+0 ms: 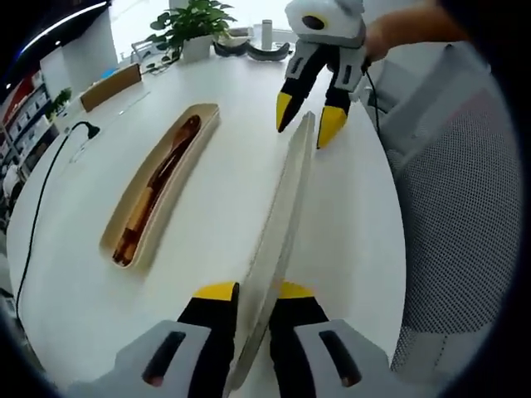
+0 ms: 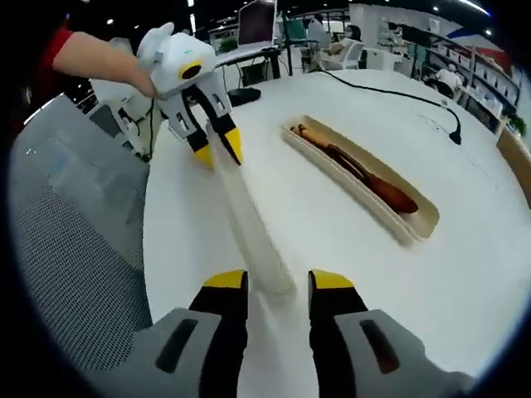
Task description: Arrange the utensils inside the cutlery case until each visible utensil rests in its matching compartment.
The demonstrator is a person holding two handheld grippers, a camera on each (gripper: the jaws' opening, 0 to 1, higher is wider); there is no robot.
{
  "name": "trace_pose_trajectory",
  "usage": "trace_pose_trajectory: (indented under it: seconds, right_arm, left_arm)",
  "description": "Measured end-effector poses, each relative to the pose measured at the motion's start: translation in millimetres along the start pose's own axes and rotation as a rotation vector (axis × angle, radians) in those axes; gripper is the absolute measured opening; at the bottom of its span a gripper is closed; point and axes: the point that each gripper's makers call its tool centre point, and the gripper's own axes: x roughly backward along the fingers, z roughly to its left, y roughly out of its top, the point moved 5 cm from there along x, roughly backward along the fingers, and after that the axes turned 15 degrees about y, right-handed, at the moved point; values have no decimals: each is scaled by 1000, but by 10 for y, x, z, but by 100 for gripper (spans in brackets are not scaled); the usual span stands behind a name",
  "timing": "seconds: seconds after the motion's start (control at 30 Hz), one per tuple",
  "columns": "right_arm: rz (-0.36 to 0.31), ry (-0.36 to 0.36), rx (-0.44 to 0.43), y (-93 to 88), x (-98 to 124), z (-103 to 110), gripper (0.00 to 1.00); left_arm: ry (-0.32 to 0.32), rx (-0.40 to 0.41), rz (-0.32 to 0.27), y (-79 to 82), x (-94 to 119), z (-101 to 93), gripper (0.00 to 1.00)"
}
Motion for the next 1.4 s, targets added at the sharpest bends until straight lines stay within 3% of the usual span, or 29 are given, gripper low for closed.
trace_pose_trajectory:
  seconds: [0.07,0.17,0.37,0.5,0.53,0.57,0.6,0.77,0.8,0.87,0.9,0.93,1.03,1.07,1.13,1.2,1.4]
  right_arm:
    - [35,16,-6,-40,-59,-12,24]
    - [53,22,66,-67,-102,-58,17]
    - [-7,17,82,-49,-94,-81,7]
    - [-17,76,56,-35,-86,-6,6]
    - [-110,111,-85,8,-59,9,7]
    - [-214,151,-169,65,-12,-13,7]
    - [-251,160,-165,81,11,-21,7]
    - [-256,247,-193,84,84,71,5]
    - [-264,309,-261,97,98,137,5]
    - [-282,343,-308,126,142,162,4]
    - [-305,364,-351,153,160,164,3]
    - [-357,418,-488,194,201,174,3]
    - [-427,480,-632,225,256,141,2]
    - [-484,515,-737,246,279,111,2]
    - [-559,504,-861,229,307,14,2]
    - [-613,451,-863,233,319,-28,2]
    - [-637,431,-1002,185,270,-40,2]
  left_arm:
    - [-3,-3,-1,0,4,1,13]
    - [-10,-16,-6,2,2,5,13]
    - [-5,1,1,-2,4,4,13]
    - [-5,-10,-23,-2,6,6,14]
    - [4,-14,-29,1,4,13,18]
    - [34,-26,-40,4,3,46,20]
    - [37,-30,-51,3,3,46,22]
    - [72,-19,-72,20,-1,76,31]
    - [80,-28,-80,26,-3,87,34]
    - [93,-34,-95,36,-9,98,43]
    - [101,-42,-98,35,-12,107,45]
    - [113,-50,-108,45,-12,117,48]
    - [114,-56,-125,55,-16,101,54]
    - [116,-56,-126,58,-15,96,52]
    - [96,-36,-133,60,-27,51,50]
    - [88,-29,-141,66,-31,22,48]
    - [84,-22,-143,82,-46,4,46]
